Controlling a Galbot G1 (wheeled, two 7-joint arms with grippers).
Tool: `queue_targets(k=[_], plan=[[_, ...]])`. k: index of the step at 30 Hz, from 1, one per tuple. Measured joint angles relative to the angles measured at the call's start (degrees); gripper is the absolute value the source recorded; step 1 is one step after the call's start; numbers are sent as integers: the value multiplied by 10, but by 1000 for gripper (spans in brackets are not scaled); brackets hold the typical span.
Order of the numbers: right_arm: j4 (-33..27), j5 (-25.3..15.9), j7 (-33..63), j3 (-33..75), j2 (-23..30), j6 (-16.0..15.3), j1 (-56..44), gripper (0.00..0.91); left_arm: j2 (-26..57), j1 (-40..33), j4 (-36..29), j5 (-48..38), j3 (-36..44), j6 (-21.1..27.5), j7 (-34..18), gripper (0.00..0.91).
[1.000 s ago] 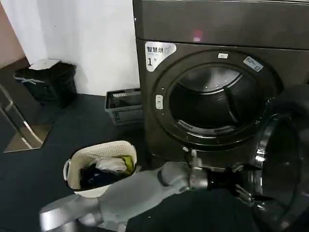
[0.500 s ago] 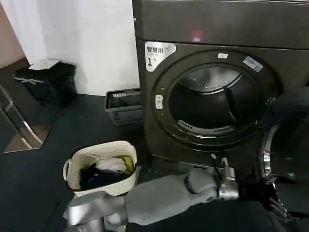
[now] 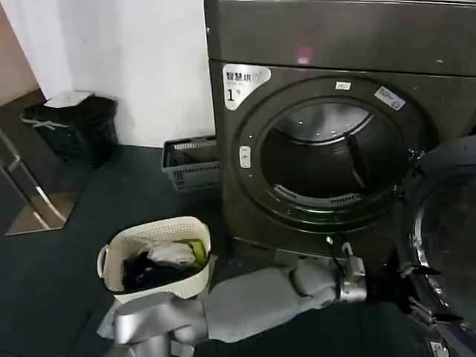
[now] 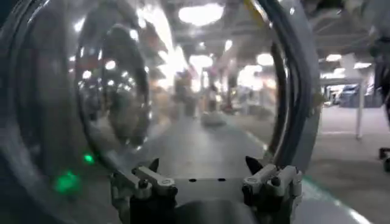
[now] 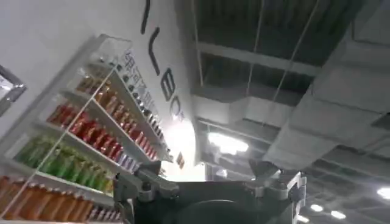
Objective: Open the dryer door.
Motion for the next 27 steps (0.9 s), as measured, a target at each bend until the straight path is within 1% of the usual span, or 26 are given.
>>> queue_targets(k=[10,19,27], plan=[[10,1,-1,9,5,-1,-4,907,0,0,20,18,20,-8,-22,907],[11,3,-4,13,9,0,-9,907,0,-8,27,28,37,-25,-28,907],[12,4,-5,12,8,0,-9,907,0,-7,38,32,33,-52,-31,907]])
